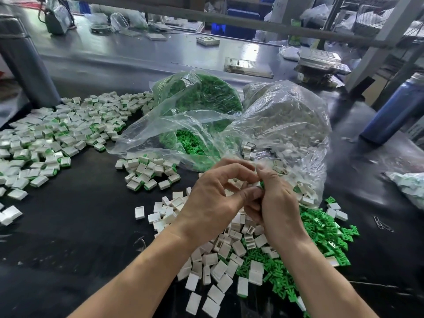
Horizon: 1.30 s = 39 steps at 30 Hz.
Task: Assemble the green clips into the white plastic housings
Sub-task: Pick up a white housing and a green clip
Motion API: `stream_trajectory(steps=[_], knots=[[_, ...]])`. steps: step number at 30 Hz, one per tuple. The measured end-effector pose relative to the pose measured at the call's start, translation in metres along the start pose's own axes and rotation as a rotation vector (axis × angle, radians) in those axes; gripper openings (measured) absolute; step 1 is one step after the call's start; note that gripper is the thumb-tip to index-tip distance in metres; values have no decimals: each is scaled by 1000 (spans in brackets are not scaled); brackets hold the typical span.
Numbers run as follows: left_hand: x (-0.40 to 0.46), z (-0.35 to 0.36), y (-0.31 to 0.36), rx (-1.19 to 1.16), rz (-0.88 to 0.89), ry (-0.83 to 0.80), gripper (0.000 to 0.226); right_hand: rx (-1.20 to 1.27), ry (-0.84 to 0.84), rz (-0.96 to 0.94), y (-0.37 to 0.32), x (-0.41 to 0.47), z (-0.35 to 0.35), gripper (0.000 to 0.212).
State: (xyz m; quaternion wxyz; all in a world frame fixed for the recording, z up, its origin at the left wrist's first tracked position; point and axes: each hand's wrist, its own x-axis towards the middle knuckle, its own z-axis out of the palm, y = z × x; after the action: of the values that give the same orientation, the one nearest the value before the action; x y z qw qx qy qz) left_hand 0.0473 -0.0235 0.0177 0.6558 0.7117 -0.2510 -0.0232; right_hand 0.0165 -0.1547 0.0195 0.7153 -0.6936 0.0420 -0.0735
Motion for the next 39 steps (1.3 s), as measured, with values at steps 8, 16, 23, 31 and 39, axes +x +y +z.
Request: stream_trajectory(steps=[8, 16, 23, 31, 39], knots=[[-2, 7, 2, -54, 9, 24, 9, 14, 29, -76, 5, 3, 3, 49], [-4, 6, 5, -108, -14, 31, 10, 73, 70, -81, 11, 7, 4, 51], [-4, 5, 5, -96, -13, 31, 10, 69, 70, -111, 15, 9, 4, 53], [-5, 5, 4, -71, -14, 23, 11, 38, 89, -124, 13, 6, 5, 55], [-4, 4, 3, -58, -50, 23, 11, 6, 123, -154, 14, 4, 7, 54]])
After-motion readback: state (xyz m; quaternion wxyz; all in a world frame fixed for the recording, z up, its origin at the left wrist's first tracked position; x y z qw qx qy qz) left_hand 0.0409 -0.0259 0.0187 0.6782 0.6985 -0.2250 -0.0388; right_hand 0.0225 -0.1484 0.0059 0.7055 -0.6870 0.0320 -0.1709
